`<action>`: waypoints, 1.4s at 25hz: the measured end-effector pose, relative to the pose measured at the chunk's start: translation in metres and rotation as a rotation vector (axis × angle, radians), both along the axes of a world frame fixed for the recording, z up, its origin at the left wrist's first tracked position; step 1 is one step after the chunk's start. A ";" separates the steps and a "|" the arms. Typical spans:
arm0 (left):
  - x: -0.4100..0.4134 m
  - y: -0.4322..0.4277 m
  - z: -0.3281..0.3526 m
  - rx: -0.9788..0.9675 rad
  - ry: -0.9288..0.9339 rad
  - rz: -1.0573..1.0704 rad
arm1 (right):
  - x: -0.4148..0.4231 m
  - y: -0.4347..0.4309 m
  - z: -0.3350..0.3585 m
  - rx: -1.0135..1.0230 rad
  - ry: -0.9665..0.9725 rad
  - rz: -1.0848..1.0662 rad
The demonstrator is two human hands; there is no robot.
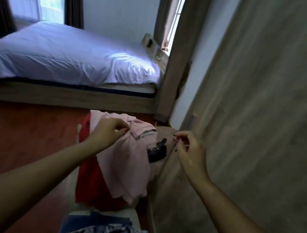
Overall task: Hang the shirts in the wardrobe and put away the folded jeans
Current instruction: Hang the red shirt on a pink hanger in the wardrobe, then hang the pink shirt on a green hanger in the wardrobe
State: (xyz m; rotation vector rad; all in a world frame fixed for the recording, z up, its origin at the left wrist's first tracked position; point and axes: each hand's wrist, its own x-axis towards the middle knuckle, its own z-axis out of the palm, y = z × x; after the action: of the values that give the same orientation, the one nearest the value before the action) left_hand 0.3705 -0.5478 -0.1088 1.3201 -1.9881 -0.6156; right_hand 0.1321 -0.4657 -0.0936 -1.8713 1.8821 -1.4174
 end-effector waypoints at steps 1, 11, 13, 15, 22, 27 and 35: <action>0.028 -0.028 -0.011 0.003 -0.020 0.093 | 0.018 -0.033 -0.013 0.036 0.009 0.011; 0.087 -0.161 -0.072 0.320 -0.128 0.336 | 0.110 -0.197 -0.088 0.294 0.099 -0.070; 0.083 -0.169 -0.075 0.381 -0.083 0.367 | 0.114 -0.204 -0.096 0.332 0.106 -0.109; 0.080 -0.177 -0.077 0.351 -0.056 0.386 | 0.112 -0.205 -0.098 0.323 0.064 -0.138; 0.057 -0.160 -0.055 0.007 0.348 0.356 | 0.093 -0.160 -0.064 0.287 -0.468 -0.030; 0.013 -0.126 -0.009 0.222 0.829 0.053 | 0.067 -0.104 -0.041 0.240 -0.997 -0.033; -0.092 0.055 0.095 0.468 1.038 -0.884 | -0.016 0.040 0.019 0.296 -1.259 0.069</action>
State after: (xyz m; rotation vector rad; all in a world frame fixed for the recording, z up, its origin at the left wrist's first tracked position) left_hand 0.2784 -0.4932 -0.0137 0.0773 -1.4317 -1.8016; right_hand 0.1164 -0.4254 -0.0750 -0.5522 1.2081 -1.5603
